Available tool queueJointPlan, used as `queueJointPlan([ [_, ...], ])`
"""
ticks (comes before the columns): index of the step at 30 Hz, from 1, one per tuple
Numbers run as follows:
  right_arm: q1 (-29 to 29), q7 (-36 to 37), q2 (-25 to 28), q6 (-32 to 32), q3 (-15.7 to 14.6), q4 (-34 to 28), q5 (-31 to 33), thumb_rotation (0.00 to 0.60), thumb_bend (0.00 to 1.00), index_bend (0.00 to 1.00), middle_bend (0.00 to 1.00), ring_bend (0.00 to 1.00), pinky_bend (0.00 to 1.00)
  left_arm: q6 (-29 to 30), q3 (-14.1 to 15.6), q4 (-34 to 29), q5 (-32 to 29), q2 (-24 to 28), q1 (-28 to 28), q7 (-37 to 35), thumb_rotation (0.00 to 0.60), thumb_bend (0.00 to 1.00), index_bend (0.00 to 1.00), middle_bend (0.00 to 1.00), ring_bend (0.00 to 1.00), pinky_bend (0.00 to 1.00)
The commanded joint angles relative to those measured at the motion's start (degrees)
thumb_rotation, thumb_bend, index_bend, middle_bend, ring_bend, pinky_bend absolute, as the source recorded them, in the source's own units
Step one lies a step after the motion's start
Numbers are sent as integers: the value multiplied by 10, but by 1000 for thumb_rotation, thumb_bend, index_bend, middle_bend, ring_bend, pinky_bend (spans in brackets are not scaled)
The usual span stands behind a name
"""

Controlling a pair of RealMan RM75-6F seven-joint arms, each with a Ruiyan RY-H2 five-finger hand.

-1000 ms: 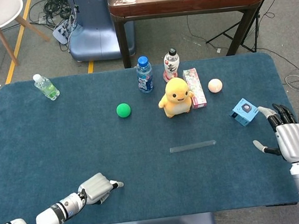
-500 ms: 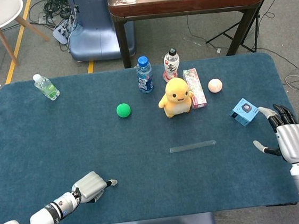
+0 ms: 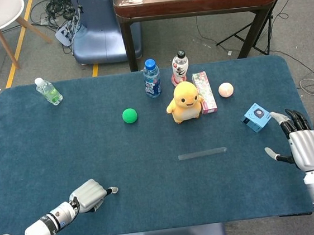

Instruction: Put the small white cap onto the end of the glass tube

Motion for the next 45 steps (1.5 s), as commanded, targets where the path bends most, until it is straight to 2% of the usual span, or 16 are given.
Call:
queueJointPlan([
  [1,-1,1,0,1,0,0,0,600,183,87,215,78,60,1,1,-3,0,3,0,2,600,646,181,1000,1000,973],
  [8,-3,4,0,4,-1,1,-2,600,183,86,215,78,60,7,3,-9,-1,11,2,1,600,646,181,1000,1000,973],
  [12,-3,3,1,6,-1,-1,-4,600,183,86,215,78,60,39,-1,-6,18,6,9,-22,600,637,182,1000,1000,974],
  [14,-4,4,1,7,-1,-1,-4,600,183,86,215,78,60,61,-3,6,33,-3,14,-32,600,566,183,1000,1000,973],
  [16,-4,4,1,7,-1,-1,-4,600,183,87,215,78,60,80,-6,21,43,-15,19,-39,600,402,206,1000,1000,972],
  [18,-6,4,2,8,-1,-1,-3,600,183,86,215,78,60,106,-11,42,56,-33,25,-51,600,303,257,1000,1000,972],
  [22,-8,3,4,9,-1,-2,0,600,183,86,215,78,60,142,-18,91,80,-67,29,-66,600,208,358,1000,1000,976],
  [28,-10,3,4,11,-2,-3,-1,600,183,86,215,78,60,138,-22,116,80,-94,24,-53,600,198,412,1000,1000,979],
  [45,-10,-1,5,9,-1,-5,2,600,183,87,215,78,60,120,-27,156,50,-131,23,-17,600,199,448,1000,1000,985],
])
